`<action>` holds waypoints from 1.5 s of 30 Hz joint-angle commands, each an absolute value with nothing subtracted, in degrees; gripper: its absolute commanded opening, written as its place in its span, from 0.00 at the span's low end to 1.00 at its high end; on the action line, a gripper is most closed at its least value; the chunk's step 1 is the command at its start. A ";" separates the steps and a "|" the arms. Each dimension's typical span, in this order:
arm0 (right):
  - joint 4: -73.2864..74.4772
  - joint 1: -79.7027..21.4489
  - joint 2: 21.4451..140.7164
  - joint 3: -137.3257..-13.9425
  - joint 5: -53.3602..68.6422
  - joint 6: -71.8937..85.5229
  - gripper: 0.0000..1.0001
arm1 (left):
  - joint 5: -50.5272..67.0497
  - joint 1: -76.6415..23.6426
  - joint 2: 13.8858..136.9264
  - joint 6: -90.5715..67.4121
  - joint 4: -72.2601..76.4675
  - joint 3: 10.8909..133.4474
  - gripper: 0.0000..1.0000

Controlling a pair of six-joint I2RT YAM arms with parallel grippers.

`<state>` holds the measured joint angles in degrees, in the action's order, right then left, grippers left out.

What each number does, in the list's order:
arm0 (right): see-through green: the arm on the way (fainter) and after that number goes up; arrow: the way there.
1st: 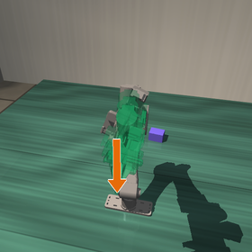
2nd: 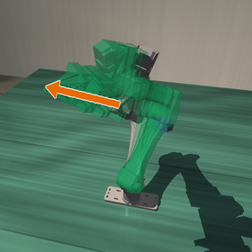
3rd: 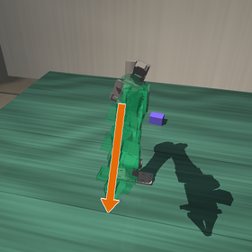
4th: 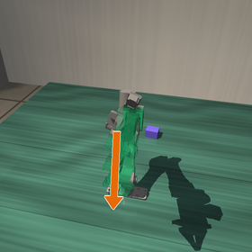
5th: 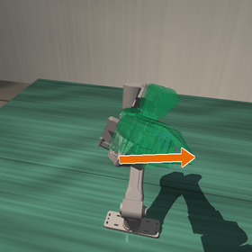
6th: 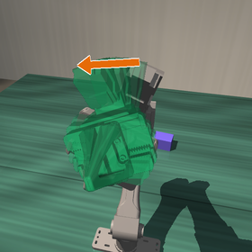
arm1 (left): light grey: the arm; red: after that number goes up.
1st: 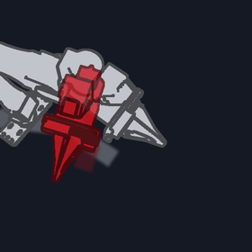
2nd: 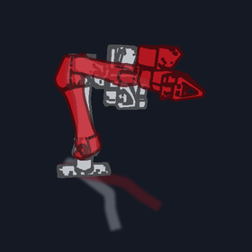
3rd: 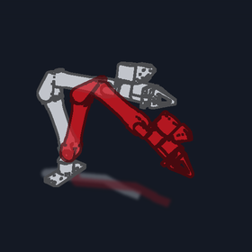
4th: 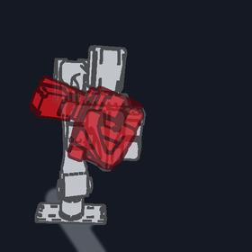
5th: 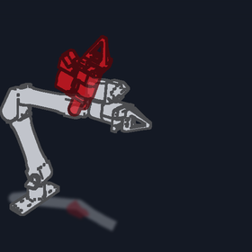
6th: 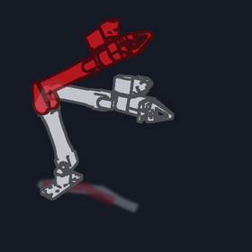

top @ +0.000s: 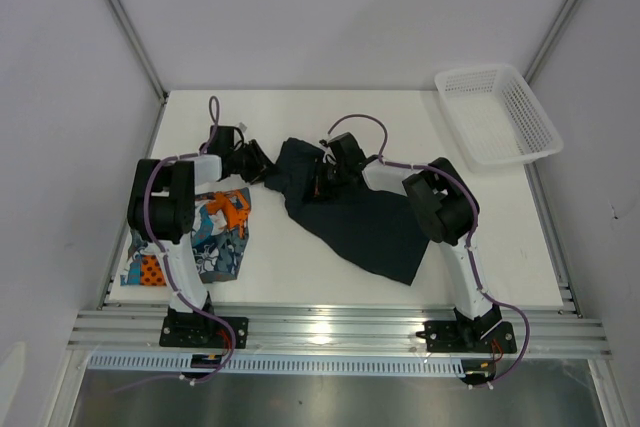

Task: Fold and stack the shorts
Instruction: Fold the shorts

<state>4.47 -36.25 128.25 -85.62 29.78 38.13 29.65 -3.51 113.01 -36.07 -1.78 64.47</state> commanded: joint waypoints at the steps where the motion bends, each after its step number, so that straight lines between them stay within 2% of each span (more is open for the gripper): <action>1: 8.35 -36.21 128.41 -85.78 26.81 34.98 0.00 | 29.36 -4.48 113.73 -35.60 -1.23 62.49 0.39; 7: 10.72 -36.21 128.14 -85.96 26.19 32.35 0.00 | 30.49 -4.13 112.50 -34.45 -0.53 62.75 0.38; 11: 15.19 -36.12 128.23 -87.09 24.35 29.01 0.00 | 29.45 -3.87 111.71 -32.96 -2.54 63.19 0.30; 14: 18.54 -35.42 127.71 -87.45 22.94 26.37 0.00 | 27.34 -3.78 110.31 -31.73 -4.65 63.37 0.28; 27: 28.39 -33.66 122.79 -91.58 17.05 21.01 0.01 | 20.83 -5.36 105.21 -32.33 -6.95 58.81 0.29; 29: 28.04 -33.66 121.39 -91.41 16.53 21.53 0.03 | 21.62 -5.97 103.81 -33.66 -5.20 55.40 0.37; 30: 27.34 -33.66 120.59 -91.15 16.78 22.40 0.03 | 22.06 -6.06 102.23 -34.79 -3.45 54.68 0.45; 31: 26.46 -33.66 119.98 -90.53 17.14 22.93 0.04 | 21.97 -6.33 101.35 -35.15 -2.64 53.80 0.58; 34: 22.95 -34.01 118.04 -90.00 19.24 25.92 0.05 | 21.44 -6.33 98.27 -35.68 -1.41 51.07 0.82; 36: 19.53 -34.71 116.90 -89.30 21.09 27.50 0.04 | 22.23 -6.33 96.52 -36.21 -0.44 49.67 0.90; 37: 18.38 -34.98 116.63 -89.04 21.79 29.08 0.04 | 23.28 -6.33 95.98 -36.56 0.95 49.40 0.99; 45: 3.26 -36.47 120.66 -87.36 33.56 36.99 0.01 | 23.73 -6.33 95.45 -38.58 3.16 45.80 0.99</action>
<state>11.84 -35.97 119.22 -87.85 26.81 32.56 23.68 -6.11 97.34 -37.06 1.43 48.62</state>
